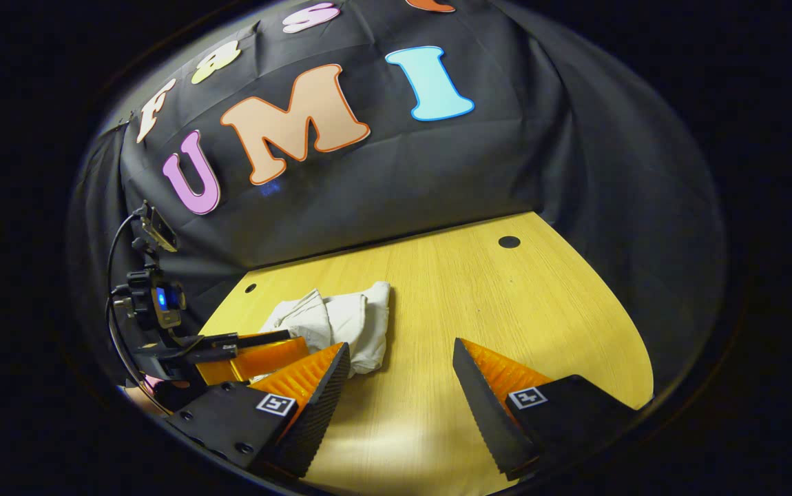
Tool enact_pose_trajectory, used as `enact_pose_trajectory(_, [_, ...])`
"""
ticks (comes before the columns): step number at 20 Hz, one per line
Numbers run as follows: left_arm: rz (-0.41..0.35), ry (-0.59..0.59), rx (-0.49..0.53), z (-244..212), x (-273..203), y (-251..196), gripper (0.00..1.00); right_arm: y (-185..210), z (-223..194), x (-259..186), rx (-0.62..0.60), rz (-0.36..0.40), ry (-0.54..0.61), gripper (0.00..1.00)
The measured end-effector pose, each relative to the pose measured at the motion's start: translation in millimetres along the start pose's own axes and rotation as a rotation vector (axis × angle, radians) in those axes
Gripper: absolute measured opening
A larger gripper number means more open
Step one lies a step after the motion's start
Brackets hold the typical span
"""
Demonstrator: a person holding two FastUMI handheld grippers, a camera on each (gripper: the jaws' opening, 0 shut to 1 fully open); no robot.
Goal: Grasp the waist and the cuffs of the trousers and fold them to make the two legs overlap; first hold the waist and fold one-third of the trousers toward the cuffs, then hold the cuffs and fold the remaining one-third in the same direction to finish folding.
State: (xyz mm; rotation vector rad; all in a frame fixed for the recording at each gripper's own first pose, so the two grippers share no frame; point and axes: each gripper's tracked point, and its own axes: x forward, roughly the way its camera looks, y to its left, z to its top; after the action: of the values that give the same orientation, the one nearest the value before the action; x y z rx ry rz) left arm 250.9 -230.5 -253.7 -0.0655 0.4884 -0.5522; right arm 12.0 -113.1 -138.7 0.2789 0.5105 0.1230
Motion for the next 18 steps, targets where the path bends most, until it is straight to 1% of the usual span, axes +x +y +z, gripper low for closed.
enact_pose_trajectory(3, [0.092,-0.062,-0.012,17.2,-27.6,25.2,0.95,21.0,-1.9,0.0,-0.008,0.022,-0.001,0.97])
enact_pose_trajectory(7, [0.226,-0.124,0.010,32.0,-72.2,65.5,0.95,39.6,-3.9,-1.5,0.000,0.056,-0.014,0.96])
enact_pose_trajectory(10, [0.317,-0.116,0.031,24.4,-102.0,98.4,0.95,53.0,-10.5,-3.9,-0.006,0.073,-0.012,0.97])
enact_pose_trajectory(13, [0.357,-0.106,0.001,10.1,-130.3,118.1,0.95,63.6,-12.0,-6.8,-0.022,0.084,-0.022,0.96])
enact_pose_trajectory(15, [0.376,-0.101,-0.015,1.8,-138.5,124.4,0.95,69.5,-17.4,-8.9,-0.020,0.090,-0.016,0.96])
enact_pose_trajectory(18, [0.373,-0.085,-0.015,-5.1,-145.1,123.4,0.95,76.6,-23.3,-11.4,-0.022,0.091,-0.010,0.96])
